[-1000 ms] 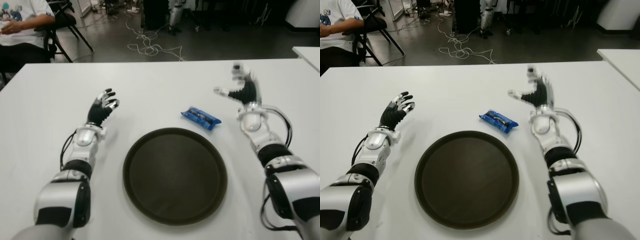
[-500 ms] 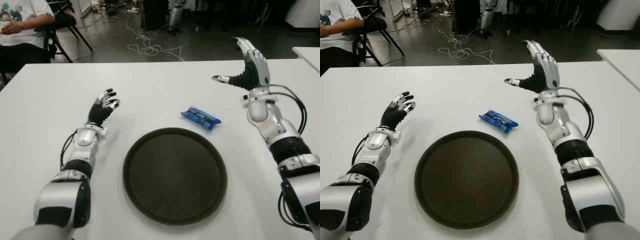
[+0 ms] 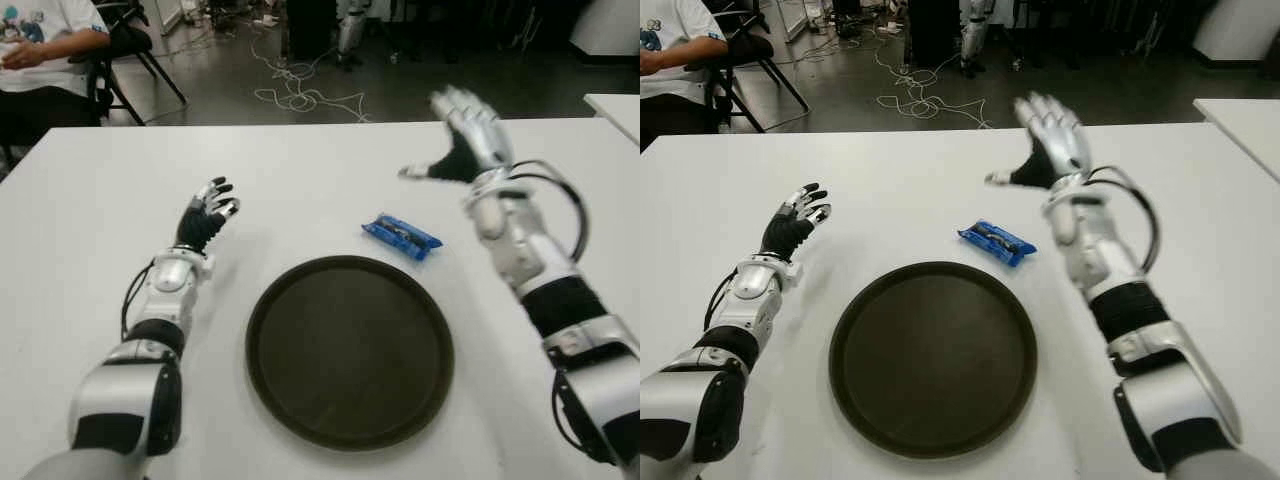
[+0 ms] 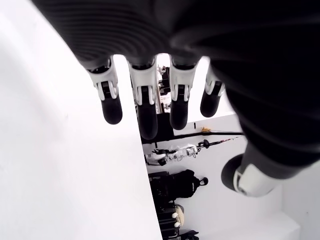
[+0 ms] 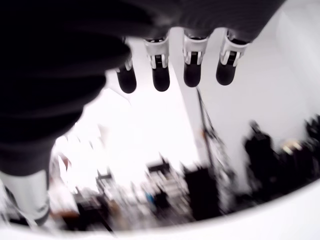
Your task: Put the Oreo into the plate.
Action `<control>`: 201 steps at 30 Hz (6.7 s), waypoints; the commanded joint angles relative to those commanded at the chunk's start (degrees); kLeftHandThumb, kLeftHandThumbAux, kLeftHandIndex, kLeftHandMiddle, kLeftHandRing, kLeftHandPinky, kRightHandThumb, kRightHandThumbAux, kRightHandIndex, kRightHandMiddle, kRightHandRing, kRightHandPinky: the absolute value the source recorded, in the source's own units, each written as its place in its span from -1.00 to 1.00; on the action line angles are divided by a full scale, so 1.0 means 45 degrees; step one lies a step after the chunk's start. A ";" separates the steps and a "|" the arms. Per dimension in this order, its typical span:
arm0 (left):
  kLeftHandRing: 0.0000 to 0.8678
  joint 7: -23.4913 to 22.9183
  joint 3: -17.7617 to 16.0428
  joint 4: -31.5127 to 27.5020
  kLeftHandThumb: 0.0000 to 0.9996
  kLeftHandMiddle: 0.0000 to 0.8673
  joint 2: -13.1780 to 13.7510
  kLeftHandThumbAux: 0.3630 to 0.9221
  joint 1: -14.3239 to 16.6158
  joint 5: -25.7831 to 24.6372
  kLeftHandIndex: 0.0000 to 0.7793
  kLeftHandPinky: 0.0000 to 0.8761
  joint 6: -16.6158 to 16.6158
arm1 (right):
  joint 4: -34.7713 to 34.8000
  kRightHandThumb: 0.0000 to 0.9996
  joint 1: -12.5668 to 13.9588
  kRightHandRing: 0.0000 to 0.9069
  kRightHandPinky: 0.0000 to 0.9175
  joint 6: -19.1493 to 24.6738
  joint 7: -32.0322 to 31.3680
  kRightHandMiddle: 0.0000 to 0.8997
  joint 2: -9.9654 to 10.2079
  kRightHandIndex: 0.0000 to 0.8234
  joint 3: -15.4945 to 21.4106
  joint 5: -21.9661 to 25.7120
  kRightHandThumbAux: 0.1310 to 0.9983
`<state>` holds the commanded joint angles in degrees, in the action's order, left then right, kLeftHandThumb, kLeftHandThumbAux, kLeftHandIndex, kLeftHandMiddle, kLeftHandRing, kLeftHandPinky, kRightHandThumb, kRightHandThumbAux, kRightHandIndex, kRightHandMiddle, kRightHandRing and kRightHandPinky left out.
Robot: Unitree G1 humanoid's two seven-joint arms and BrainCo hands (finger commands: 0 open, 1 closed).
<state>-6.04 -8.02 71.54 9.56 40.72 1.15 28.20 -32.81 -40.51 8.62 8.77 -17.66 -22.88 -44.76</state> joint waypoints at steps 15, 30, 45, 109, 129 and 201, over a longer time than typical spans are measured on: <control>-0.65 -0.0028 0.0011 -0.0062 -0.71 -0.63 0.0036 -0.02 -0.0087 0.0003 -0.81 -0.68 0.0166 | -0.2226 -1.00 -0.0791 -0.62 -0.51 0.1162 -0.0481 -0.74 0.1024 -0.76 -0.1285 -0.0521 0.17; -0.66 0.0299 0.0182 -0.0048 -0.75 -0.63 0.0058 -0.05 -0.0060 0.0208 -0.80 -0.68 0.0163 | -0.4629 -1.00 -0.1522 -0.58 -0.42 0.1156 -0.0300 -0.72 0.1906 -0.71 -0.1375 -0.0144 0.15; -0.65 0.0256 0.0184 -0.0061 -0.74 -0.63 0.0054 -0.05 -0.0079 0.0166 -0.81 -0.67 0.0252 | -0.5349 -1.00 -0.1708 -0.57 -0.39 0.1122 -0.0068 -0.72 0.2233 -0.75 -0.1414 -0.0120 0.20; -0.61 0.0693 0.0480 -0.0054 -0.69 -0.58 0.0009 -0.09 -0.0102 0.0425 -0.76 -0.63 0.0614 | -0.6645 -1.00 -0.1912 -0.64 -0.58 0.0071 -0.0890 -0.73 0.2422 -0.68 -0.1536 0.0461 0.31; -0.62 0.0812 0.0546 -0.0120 -0.71 -0.59 -0.0007 -0.08 -0.0115 0.0463 -0.78 -0.67 0.0670 | -0.7323 -1.00 -0.2129 -0.61 -0.53 0.0254 -0.0842 -0.69 0.2590 -0.66 -0.1638 0.0614 0.29; -0.63 0.0760 0.0453 -0.0275 -0.71 -0.60 0.0111 -0.03 -0.0242 0.0362 -0.79 -0.67 0.0712 | -0.8335 -1.00 -0.2328 -0.30 -0.19 -0.0755 -0.0225 -0.38 0.2402 -0.34 -0.1864 0.1116 0.28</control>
<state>-2.62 -5.98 70.30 10.06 39.63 2.78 31.41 -70.32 -50.99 5.22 7.76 -6.85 -31.27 -39.73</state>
